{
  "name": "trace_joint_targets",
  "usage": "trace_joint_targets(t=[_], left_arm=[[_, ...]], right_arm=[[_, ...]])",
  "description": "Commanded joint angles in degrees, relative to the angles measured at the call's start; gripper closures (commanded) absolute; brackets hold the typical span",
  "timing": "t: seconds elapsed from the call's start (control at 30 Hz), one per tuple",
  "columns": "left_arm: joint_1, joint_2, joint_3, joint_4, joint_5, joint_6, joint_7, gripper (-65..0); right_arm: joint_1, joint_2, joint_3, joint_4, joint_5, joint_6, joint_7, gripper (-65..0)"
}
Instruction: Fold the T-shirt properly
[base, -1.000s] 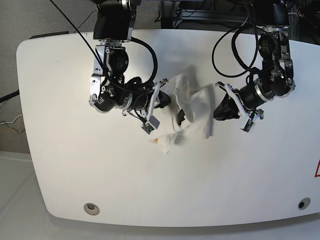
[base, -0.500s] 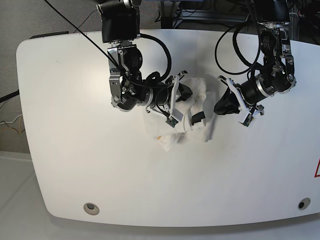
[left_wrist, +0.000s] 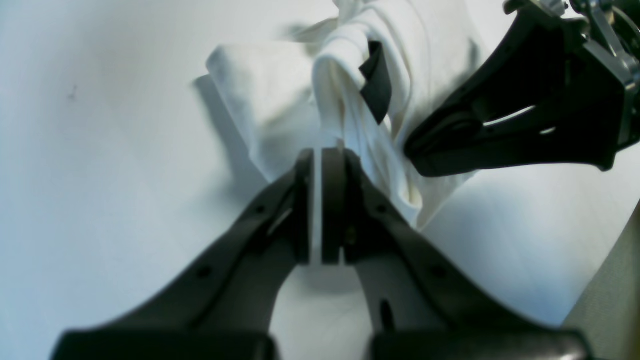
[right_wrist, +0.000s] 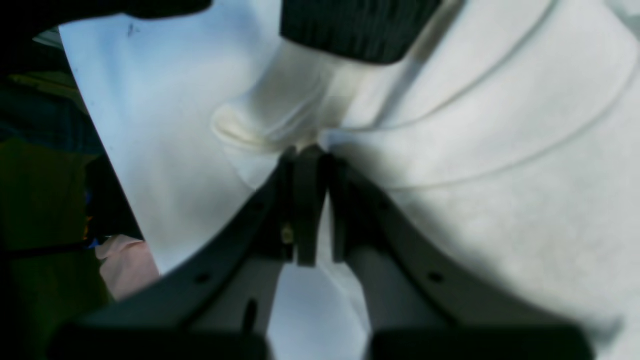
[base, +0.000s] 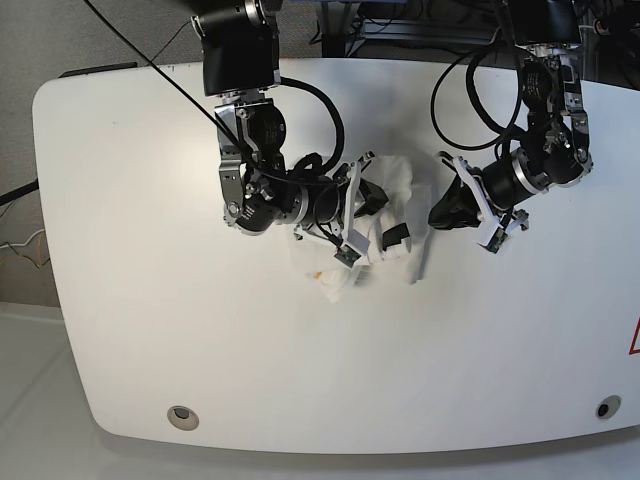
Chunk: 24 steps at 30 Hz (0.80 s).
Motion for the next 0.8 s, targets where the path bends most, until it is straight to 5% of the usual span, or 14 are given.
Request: trace_joint_targets(t=[0.0,0.77], left_arm=[[0.17,-0.30,0.03,0.90,-1.20,-0.44,-1.21,-1.6],[0.44,1.54,0.21,1.16,-1.46,-0.44,-0.94,-1.6]], right_arm=[[1.45,-0.42,0.00,0.93,1.36,0.10,2.59,-2.9],[3.56,-0.42,0.00,-0.39,1.36,0.10,7.42,-2.9]])
